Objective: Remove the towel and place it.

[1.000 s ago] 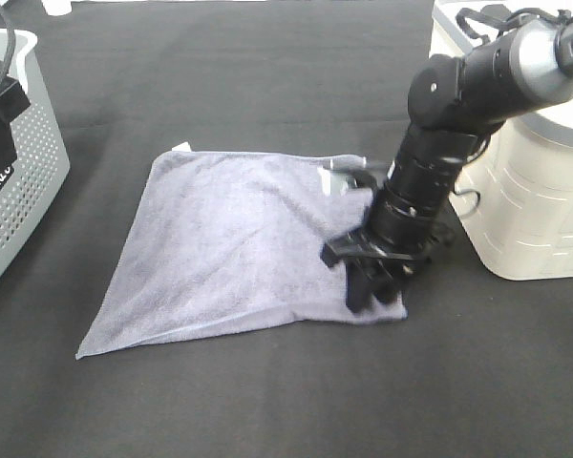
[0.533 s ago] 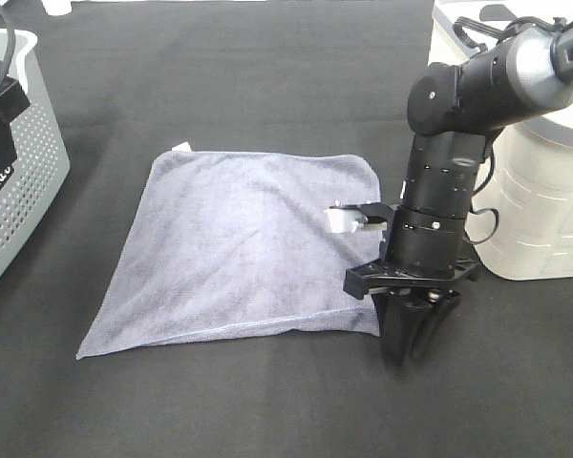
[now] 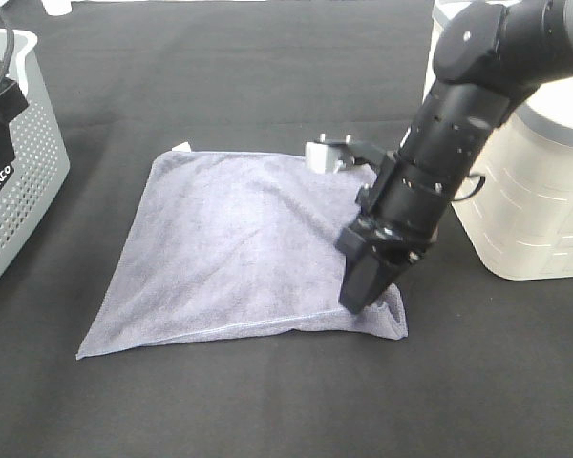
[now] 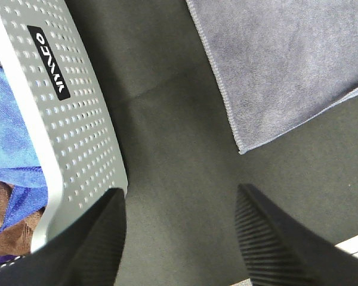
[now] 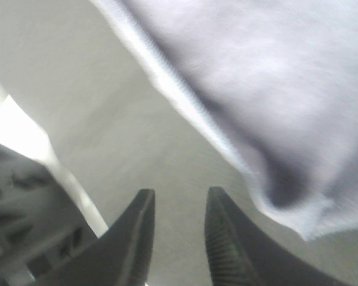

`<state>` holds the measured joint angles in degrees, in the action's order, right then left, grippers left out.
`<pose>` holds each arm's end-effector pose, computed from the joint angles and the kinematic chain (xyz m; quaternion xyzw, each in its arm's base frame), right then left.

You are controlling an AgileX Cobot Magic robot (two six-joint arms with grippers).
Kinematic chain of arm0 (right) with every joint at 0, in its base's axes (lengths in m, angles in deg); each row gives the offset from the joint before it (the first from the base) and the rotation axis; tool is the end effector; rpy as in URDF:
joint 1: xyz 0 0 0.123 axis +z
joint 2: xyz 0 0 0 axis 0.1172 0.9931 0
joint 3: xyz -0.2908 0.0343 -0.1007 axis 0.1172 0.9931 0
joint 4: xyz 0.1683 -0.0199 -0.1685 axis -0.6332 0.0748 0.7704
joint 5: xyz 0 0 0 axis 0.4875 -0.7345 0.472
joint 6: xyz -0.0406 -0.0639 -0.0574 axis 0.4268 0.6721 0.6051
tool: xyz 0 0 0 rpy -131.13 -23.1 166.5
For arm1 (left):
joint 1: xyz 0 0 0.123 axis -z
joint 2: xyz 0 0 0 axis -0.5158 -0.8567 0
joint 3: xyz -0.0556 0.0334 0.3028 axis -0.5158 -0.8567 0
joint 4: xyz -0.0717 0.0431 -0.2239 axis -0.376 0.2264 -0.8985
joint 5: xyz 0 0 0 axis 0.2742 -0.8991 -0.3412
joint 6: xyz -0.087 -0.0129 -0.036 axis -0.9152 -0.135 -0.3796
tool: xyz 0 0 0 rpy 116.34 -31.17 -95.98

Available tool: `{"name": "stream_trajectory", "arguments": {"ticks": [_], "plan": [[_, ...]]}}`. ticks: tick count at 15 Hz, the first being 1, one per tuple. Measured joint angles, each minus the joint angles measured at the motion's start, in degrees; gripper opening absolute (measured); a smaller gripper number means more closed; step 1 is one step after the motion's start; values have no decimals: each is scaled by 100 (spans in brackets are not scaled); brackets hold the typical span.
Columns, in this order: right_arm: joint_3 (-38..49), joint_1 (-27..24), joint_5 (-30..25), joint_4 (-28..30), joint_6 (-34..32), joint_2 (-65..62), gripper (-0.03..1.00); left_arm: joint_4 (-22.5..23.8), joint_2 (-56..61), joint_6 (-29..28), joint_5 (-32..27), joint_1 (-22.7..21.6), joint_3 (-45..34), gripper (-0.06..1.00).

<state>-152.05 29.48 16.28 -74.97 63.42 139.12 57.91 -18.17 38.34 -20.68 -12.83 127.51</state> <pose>0.3105 0.1707 0.1773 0.3873 -0.8992 -0.2014 0.0300 0.2825 -0.0819 0.3344 0.2048 0.9700 0.0433 0.1238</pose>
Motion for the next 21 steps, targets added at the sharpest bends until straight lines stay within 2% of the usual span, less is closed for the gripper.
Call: {"name": "stream_trajectory", "arguments": {"ticks": [5, 9, 11, 14, 17, 19, 21], "plan": [[407, 0, 779, 86, 991, 40, 43, 0, 0, 0, 0, 0, 0, 53], [413, 0, 945, -6, 1450, 34, 44, 0, 0, 63, 0, 0, 0, 53], [413, 0, 974, 40, 1450, -115, 46, 0, 0, 92, 0, 0, 0, 53], [407, 0, 1180, 46, 1450, -223, 54, 0, 0, 109, 0, 0, 0, 53], [453, 0, 1249, 86, 1450, 46, 56, 0, 0, 109, 0, 0, 0, 53], [453, 0, 1134, 86, 1352, -86, 56, 0, 0, 109, 0, 0, 0, 53], [453, 0, 676, 223, 928, -625, 57, 0, 0, 109, 0, 0, 0, 53]]}}
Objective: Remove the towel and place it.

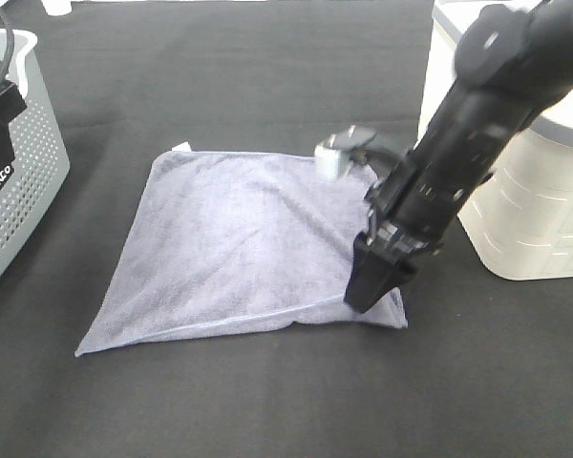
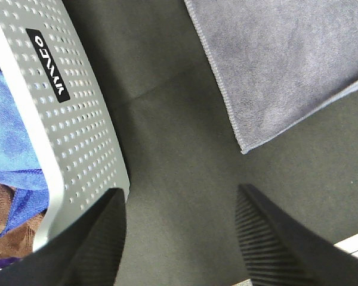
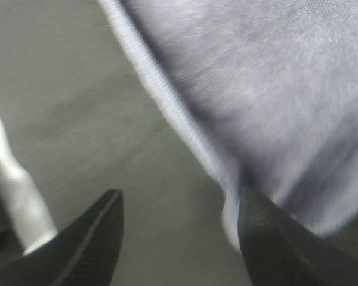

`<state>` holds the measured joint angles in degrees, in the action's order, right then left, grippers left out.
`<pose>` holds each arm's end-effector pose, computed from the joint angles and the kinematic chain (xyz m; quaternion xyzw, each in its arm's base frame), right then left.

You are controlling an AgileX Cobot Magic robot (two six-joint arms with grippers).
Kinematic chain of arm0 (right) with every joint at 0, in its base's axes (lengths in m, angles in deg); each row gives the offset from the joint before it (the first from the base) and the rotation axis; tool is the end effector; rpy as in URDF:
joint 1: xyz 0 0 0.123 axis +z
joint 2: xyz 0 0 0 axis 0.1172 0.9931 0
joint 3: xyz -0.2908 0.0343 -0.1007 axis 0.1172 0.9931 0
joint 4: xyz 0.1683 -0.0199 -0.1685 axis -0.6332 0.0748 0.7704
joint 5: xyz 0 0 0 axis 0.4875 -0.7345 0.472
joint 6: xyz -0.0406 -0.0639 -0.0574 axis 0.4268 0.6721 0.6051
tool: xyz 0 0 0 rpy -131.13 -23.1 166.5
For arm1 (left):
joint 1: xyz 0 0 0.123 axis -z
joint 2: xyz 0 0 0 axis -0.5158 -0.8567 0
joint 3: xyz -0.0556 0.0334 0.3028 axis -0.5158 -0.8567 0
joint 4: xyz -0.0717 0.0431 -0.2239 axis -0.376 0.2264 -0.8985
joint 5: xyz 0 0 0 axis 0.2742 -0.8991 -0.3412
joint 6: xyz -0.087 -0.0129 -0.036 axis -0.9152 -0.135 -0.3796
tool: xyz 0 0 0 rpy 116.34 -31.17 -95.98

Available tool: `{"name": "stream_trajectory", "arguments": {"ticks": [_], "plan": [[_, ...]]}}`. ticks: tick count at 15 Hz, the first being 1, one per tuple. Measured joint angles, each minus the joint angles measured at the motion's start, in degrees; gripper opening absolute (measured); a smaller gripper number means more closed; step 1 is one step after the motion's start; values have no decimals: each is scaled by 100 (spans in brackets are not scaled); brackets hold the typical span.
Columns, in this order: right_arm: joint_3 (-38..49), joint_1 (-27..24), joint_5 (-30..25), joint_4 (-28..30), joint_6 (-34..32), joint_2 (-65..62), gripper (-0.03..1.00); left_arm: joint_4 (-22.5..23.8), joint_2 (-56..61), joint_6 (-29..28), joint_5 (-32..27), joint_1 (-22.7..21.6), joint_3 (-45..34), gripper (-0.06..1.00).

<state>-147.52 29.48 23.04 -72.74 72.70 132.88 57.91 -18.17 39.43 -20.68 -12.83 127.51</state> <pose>0.2999 0.1603 0.1966 -0.4646 0.8682 0.1665 0.0517 0.2825 -0.0819 0.3344 0.2140 0.9680 0.0445 0.1234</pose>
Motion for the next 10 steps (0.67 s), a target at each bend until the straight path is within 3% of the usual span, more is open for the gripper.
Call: {"name": "stream_trajectory", "arguments": {"ticks": [3, 4, 8, 10], "plan": [[0, 0, -745, 178, -372, -659, 57, 0, 0, 11, 0, 0, 0, 53], [0, 0, -745, 183, -378, -773, 57, 0, 0, 17, 0, 0, 0, 53], [0, 0, 309, -97, 269, -636, 57, -149, 0, 17, 0, 0, 0, 53], [0, 0, 498, -739, 1083, -218, 57, -212, 0, 40, 0, 0, 0, 53]]}}
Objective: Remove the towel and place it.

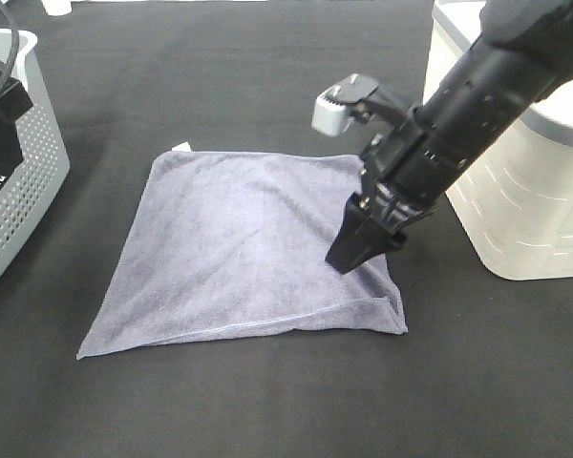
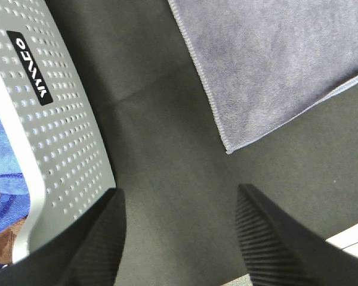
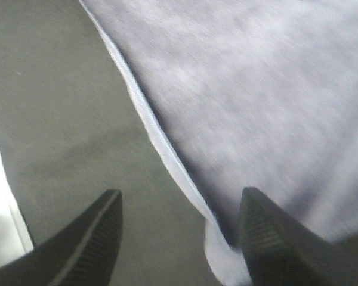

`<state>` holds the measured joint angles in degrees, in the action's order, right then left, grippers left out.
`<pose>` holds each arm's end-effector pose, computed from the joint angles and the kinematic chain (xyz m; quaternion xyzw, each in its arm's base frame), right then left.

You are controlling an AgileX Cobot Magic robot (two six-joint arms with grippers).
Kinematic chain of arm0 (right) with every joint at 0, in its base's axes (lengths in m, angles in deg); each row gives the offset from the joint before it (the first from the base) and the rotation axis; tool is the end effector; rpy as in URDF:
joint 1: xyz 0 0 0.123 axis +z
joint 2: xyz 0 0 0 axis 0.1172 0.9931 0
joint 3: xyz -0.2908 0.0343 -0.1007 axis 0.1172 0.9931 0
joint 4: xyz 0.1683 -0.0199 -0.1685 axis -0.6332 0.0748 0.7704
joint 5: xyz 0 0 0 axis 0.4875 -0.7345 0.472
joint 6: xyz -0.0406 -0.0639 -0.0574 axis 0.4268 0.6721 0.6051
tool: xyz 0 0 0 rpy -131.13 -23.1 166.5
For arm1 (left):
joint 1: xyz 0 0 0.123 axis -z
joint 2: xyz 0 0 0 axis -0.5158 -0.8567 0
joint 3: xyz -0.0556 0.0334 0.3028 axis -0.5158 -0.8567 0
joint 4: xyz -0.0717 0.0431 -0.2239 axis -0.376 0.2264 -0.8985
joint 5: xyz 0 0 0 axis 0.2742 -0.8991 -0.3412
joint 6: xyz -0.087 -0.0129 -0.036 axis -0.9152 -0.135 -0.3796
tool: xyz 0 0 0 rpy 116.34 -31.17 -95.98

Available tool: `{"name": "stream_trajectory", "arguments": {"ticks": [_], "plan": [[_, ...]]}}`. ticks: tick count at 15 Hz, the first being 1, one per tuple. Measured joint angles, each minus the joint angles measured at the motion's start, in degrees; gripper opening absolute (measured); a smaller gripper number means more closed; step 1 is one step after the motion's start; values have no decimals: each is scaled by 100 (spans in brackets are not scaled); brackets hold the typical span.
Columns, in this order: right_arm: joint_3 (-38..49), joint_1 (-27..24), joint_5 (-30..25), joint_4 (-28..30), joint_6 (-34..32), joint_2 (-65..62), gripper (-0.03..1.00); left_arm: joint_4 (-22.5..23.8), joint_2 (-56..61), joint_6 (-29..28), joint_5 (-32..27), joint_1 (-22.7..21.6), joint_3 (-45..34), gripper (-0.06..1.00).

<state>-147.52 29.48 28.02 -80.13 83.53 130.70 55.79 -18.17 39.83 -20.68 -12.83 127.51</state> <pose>0.3045 0.1684 0.2136 -0.5001 0.8344 0.1858 0.1384 0.2814 -0.0850 0.3340 0.2133 0.9690 0.0271 0.1213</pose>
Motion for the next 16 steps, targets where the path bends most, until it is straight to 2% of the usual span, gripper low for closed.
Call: {"name": "stream_trajectory", "arguments": {"ticks": [2, 4, 10, 12, 16], "plan": [[0, 0, 6, -132, 258, 390, 57, -23, 0, 11, 0, 0, 0, 53], [0, 0, 6, -17, 332, 642, 57, -23, 0, 29, 0, 0, 0, 53], [86, 0, 11, 264, 223, 1094, 56, -23, 0, 52, 0, 0, 0, 53], [92, 0, -252, 309, 0, 1209, 55, -23, 0, 52, 0, 0, 0, 53], [92, 0, -1186, 733, -894, 1209, 50, -23, 0, 69, 0, 0, 0, 53]]}}
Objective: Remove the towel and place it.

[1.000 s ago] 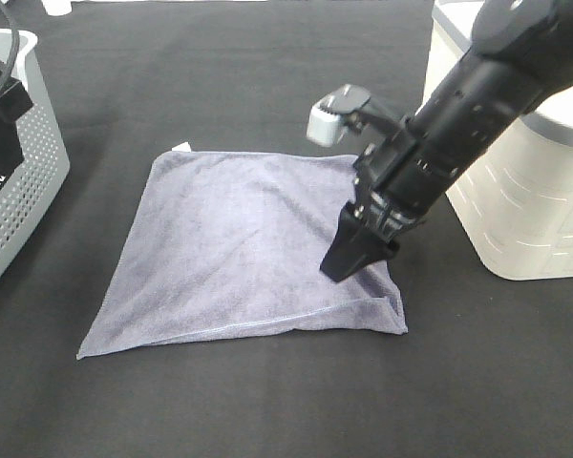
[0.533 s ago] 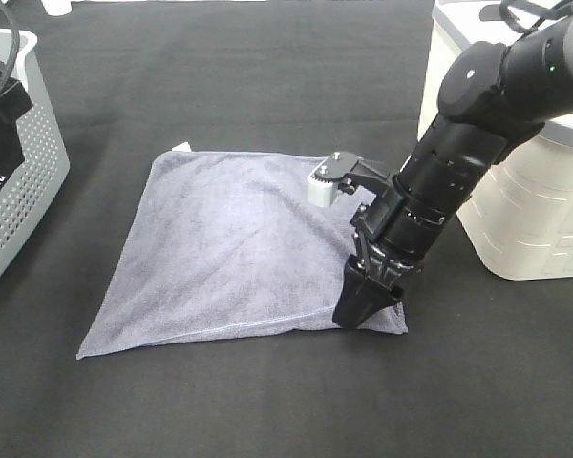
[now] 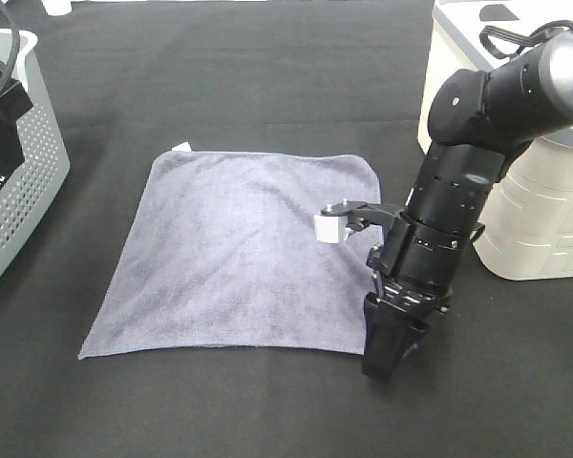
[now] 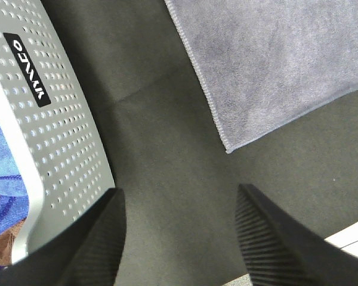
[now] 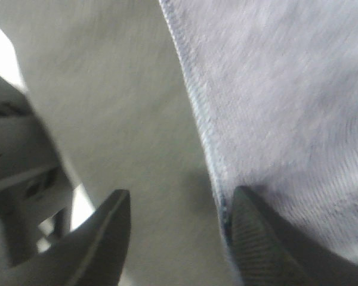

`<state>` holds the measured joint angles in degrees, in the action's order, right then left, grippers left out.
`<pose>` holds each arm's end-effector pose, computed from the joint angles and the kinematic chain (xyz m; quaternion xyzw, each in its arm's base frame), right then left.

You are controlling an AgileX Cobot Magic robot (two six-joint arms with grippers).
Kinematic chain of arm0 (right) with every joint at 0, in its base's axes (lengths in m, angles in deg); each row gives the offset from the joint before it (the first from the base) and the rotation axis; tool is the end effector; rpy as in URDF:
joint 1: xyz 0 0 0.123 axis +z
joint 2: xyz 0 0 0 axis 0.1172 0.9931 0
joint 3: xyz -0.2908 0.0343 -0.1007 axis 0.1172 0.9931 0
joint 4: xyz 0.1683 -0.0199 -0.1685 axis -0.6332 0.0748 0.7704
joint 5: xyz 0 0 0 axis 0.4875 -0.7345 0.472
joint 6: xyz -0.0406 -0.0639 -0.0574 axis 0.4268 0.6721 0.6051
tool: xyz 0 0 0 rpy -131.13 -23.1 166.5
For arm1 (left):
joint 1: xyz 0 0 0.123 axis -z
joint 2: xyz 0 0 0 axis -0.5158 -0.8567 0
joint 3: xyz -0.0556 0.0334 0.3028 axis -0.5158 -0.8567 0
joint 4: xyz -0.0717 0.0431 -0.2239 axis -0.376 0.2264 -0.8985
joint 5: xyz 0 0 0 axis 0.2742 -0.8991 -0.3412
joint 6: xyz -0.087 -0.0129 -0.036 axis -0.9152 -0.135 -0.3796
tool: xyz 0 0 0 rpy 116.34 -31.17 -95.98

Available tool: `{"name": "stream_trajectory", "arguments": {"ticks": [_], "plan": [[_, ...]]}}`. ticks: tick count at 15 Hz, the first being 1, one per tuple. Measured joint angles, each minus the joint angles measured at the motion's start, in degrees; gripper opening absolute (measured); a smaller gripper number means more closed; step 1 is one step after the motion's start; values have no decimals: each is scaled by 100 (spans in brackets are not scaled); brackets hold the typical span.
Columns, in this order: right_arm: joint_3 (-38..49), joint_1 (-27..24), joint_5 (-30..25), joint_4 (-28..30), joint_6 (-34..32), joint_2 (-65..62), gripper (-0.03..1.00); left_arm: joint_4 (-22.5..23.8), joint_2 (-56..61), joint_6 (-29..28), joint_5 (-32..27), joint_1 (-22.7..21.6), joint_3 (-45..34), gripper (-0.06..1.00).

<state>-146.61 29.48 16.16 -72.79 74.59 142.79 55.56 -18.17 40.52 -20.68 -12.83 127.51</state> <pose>0.2925 0.1602 0.1375 0.4681 -0.8563 -0.1975 0.0925 0.2813 -0.0854 0.3340 0.2187 0.9679 0.0258 0.1210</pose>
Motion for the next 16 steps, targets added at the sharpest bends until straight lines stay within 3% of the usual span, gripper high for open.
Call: {"name": "stream_trajectory", "arguments": {"ticks": [4, 6, 11, 14, 16], "plan": [[0, 0, -596, 539, -842, 0, 48, 0, 0, 103, 0, 0, 0, 53], [0, 0, -670, 527, -1031, -11, 48, 0, 0, 103, 0, 0, 0, 53], [0, 0, 229, 74, -1352, -11, 48, -109, 0, 115, 0, 0, 0, 53], [-178, 0, 229, 57, -1444, -11, 47, -109, 0, 115, 0, 0, 0, 53], [-607, 0, -52, 63, -1450, -11, 47, -109, 0, 115, 0, 0, 0, 53]]}}
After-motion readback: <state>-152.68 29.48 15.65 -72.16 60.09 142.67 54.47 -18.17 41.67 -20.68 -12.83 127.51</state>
